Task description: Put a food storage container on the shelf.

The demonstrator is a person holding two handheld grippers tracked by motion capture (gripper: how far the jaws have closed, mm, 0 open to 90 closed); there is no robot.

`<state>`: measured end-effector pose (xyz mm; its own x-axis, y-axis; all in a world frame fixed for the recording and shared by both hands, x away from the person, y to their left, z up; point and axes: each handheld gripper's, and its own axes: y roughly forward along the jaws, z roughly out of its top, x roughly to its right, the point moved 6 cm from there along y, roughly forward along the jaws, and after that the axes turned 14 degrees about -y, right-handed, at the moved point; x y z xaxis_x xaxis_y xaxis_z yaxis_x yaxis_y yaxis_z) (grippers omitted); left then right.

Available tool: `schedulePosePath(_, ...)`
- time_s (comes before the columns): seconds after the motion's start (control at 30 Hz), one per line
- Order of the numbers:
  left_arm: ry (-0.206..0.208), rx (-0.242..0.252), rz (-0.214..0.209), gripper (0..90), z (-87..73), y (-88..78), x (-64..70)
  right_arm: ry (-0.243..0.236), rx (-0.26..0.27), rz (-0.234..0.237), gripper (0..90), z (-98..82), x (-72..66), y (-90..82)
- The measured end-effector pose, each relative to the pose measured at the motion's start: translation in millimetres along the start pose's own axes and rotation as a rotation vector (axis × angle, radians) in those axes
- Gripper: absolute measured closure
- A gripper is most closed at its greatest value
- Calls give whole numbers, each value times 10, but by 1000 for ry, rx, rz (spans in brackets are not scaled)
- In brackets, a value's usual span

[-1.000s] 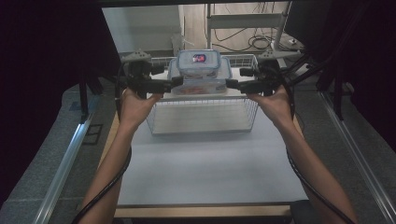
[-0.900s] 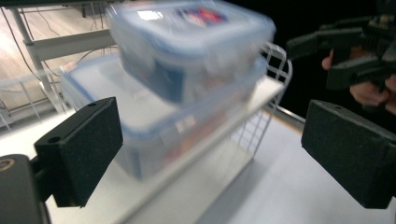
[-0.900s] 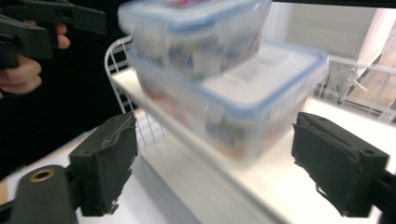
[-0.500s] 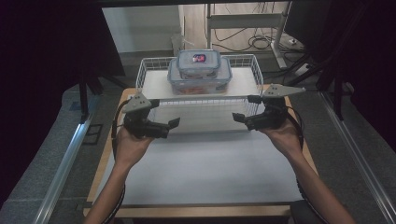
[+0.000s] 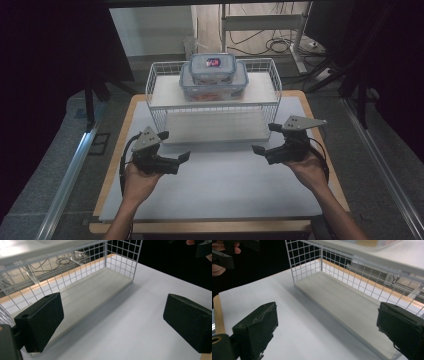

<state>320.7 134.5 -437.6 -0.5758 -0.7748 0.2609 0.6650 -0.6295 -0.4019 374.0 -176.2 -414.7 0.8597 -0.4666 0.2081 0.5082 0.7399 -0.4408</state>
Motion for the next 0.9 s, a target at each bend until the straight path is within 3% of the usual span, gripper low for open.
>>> schedulePosePath(0.17, 13, -7, 15, 27, -167, 7, 50, 9, -6, 4, 29, -107, -102, -27)
schedulePosePath(0.5, 17, -9, 61, 29, -513, -12, 69, -65, -58, -29, 20, -426, -285, -24)
schedulePosePath(0.9, -3, -42, 101, 27, -878, -41, 29, -21, -105, -26, 20, -874, -323, -39)
